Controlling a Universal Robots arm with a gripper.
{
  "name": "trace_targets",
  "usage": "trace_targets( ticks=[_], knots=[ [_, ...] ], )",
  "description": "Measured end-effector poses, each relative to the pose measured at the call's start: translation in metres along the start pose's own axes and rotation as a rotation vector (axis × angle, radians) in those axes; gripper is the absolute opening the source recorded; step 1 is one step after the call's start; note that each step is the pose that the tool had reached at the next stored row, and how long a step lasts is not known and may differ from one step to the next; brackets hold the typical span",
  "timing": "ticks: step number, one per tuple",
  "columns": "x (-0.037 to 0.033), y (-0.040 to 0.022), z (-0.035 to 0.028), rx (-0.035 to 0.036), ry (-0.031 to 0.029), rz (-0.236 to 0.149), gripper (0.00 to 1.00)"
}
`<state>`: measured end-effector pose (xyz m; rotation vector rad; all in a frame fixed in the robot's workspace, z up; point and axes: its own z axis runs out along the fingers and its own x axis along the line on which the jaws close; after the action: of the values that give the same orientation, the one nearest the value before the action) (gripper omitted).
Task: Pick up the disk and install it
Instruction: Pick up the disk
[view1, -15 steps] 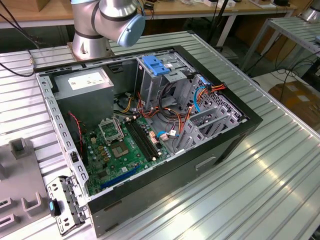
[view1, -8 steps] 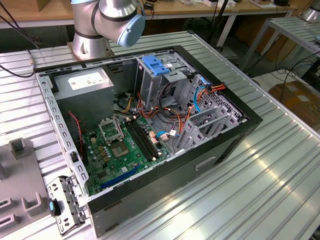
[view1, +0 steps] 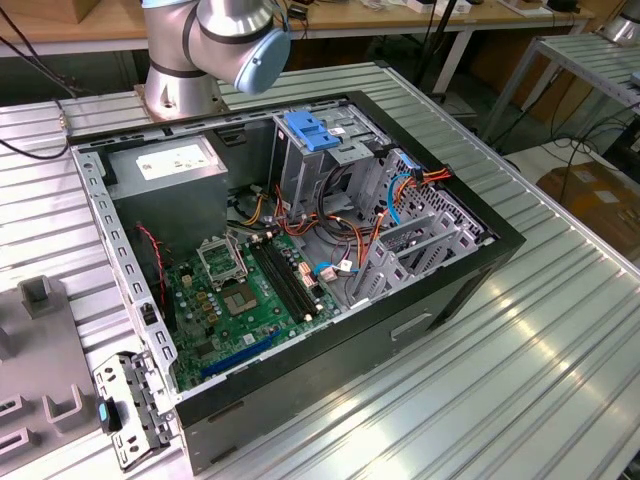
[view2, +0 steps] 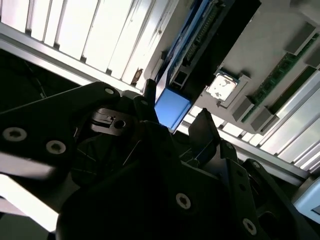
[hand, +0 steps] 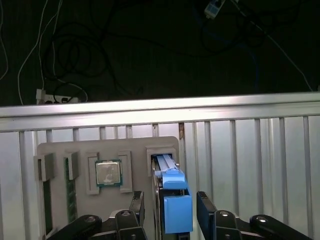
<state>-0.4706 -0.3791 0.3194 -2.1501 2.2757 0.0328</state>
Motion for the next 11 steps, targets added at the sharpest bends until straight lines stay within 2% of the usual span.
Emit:
trace_targets(
  ticks=[4, 11],
  knots=[
    [0.0002, -0.0001, 0.0095, 0.0, 0.0, 0.0, 0.54],
    [-0.0017, 0.0, 0.0178, -0.0001, -0.0005, 0.0, 0.54]
  ],
)
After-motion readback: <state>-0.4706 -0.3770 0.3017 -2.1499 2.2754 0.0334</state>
